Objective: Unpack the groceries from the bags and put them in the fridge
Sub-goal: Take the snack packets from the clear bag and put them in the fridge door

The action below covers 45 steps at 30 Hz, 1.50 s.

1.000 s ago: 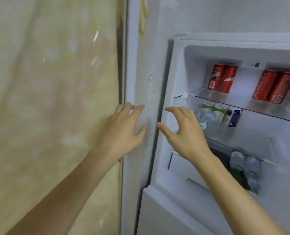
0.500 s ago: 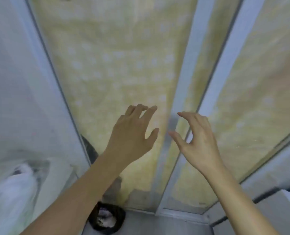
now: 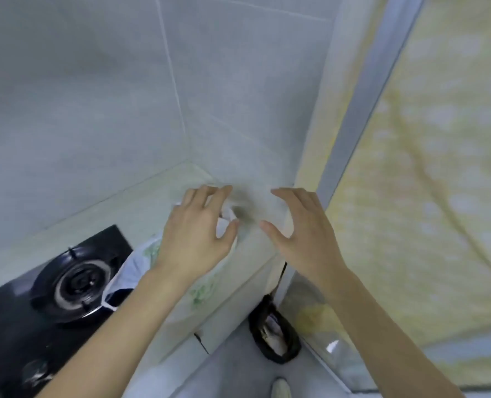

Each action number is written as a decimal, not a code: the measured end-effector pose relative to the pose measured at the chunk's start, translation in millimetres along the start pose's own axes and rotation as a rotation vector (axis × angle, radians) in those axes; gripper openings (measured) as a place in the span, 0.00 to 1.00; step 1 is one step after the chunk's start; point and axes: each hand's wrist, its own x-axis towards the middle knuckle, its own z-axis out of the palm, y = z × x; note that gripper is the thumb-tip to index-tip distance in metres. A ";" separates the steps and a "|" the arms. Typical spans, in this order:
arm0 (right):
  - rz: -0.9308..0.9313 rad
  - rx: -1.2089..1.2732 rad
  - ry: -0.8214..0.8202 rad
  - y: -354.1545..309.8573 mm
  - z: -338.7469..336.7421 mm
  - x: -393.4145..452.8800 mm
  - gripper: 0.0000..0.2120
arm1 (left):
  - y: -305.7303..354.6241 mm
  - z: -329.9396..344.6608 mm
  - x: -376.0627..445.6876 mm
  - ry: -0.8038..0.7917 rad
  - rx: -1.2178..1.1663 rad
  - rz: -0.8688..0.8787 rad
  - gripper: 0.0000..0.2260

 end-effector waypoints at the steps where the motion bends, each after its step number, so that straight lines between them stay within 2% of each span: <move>1: -0.032 0.019 -0.032 -0.6 16.0 11.5 0.27 | -13.6 2.5 -3.5 -0.001 0.024 -0.048 0.27; 6: -0.154 0.138 -0.213 12.8 97.2 46.5 0.29 | -62.6 36.1 -25.1 -0.031 0.160 -0.293 0.26; 10: -0.191 0.131 -0.380 41.4 165.3 45.5 0.32 | -75.9 88.7 -52.6 -0.105 0.218 -0.476 0.29; 13: -0.139 0.065 -0.510 68.1 208.8 35.6 0.37 | -83.9 130.0 -72.3 -0.201 0.252 -0.568 0.33; 17: -0.035 -0.033 -0.721 94.3 254.8 28.0 0.47 | -113.9 175.7 -90.8 -0.331 0.255 -0.670 0.43; 21: -0.006 0.006 -0.850 92.4 292.1 21.4 0.56 | -157.4 208.2 -105.3 -0.472 0.259 -0.715 0.50; 23: -0.004 0.024 -0.854 85.2 311.5 14.5 0.58 | -176.4 220.4 -114.1 -0.496 0.247 -0.695 0.52; 28: -0.076 -0.005 -0.855 65.3 357.3 -2.7 0.50 | -220.8 232.5 -132.4 -0.507 0.240 -0.565 0.50; 32: -0.147 0.002 -0.766 51.1 401.0 6.9 0.47 | -265.3 230.5 -122.5 -0.475 0.288 -0.493 0.47; 37: -0.217 0.033 -0.653 30.5 459.8 59.2 0.44 | -332.9 223.5 -74.9 -0.433 0.363 -0.444 0.44; 41: -0.227 0.039 -0.503 16.2 511.6 108.6 0.41 | -389.6 221.7 -28.1 -0.403 0.379 -0.468 0.39; 45: -0.199 -0.002 -0.467 -0.3 537.1 146.5 0.38 | -424.2 219.2 8.3 -0.349 0.390 -0.540 0.35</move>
